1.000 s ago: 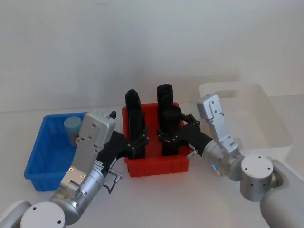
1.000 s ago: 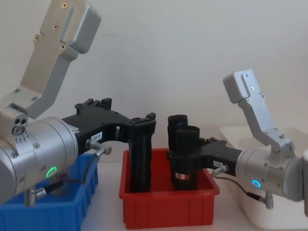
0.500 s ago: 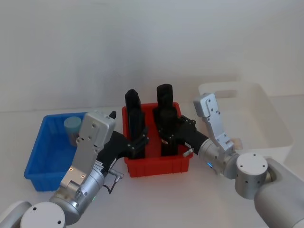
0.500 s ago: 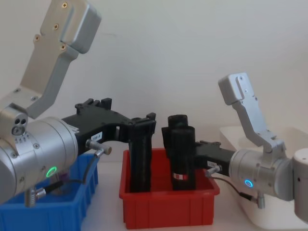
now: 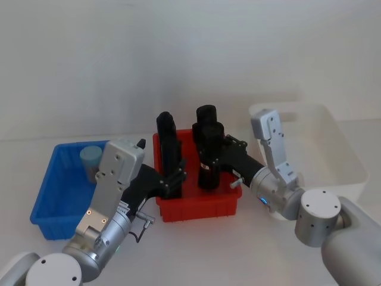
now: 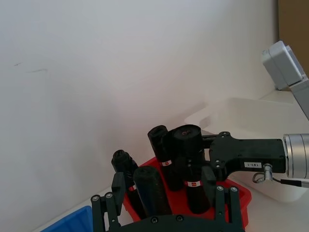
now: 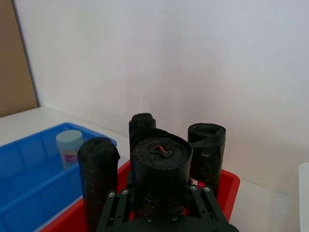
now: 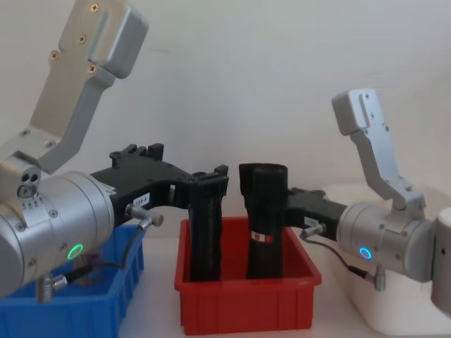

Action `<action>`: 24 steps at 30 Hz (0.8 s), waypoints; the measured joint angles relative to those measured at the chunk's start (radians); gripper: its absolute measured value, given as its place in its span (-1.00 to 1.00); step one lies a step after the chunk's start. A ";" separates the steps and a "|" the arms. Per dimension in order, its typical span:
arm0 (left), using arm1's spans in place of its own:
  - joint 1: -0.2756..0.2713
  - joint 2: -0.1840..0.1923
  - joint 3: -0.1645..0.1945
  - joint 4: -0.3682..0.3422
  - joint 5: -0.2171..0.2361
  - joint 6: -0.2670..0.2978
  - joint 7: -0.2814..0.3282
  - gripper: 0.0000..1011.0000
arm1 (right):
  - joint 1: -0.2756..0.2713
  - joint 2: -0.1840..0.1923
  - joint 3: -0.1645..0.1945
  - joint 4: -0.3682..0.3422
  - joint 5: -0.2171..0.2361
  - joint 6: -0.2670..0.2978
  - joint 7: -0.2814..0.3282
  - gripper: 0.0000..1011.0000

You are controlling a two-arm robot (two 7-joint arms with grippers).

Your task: Pick the cotton swabs from the blue box and place them into the white box.

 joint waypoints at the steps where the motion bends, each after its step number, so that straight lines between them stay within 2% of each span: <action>1: 0.000 0.000 0.000 0.000 0.000 0.000 0.000 0.99 | -0.006 0.002 0.001 -0.015 0.003 0.002 0.000 0.01; 7: 0.000 0.000 0.000 0.000 0.000 0.000 0.000 0.99 | -0.066 0.026 0.010 -0.168 0.024 0.029 -0.010 0.01; 9: 0.000 0.000 0.000 0.000 0.000 0.000 0.000 0.99 | -0.073 0.028 0.010 -0.184 0.026 0.031 -0.013 0.01; 11: 0.000 0.000 0.000 0.000 0.000 0.000 0.000 0.99 | -0.099 0.040 0.014 -0.255 0.029 0.042 -0.024 0.01; 14: 0.000 0.000 0.000 0.000 0.000 0.000 0.000 0.99 | -0.125 0.052 0.019 -0.324 0.030 0.058 -0.042 0.01; 24: 0.000 0.000 0.000 0.000 0.000 0.000 0.000 0.99 | -0.194 0.091 0.038 -0.503 0.017 0.109 -0.111 0.01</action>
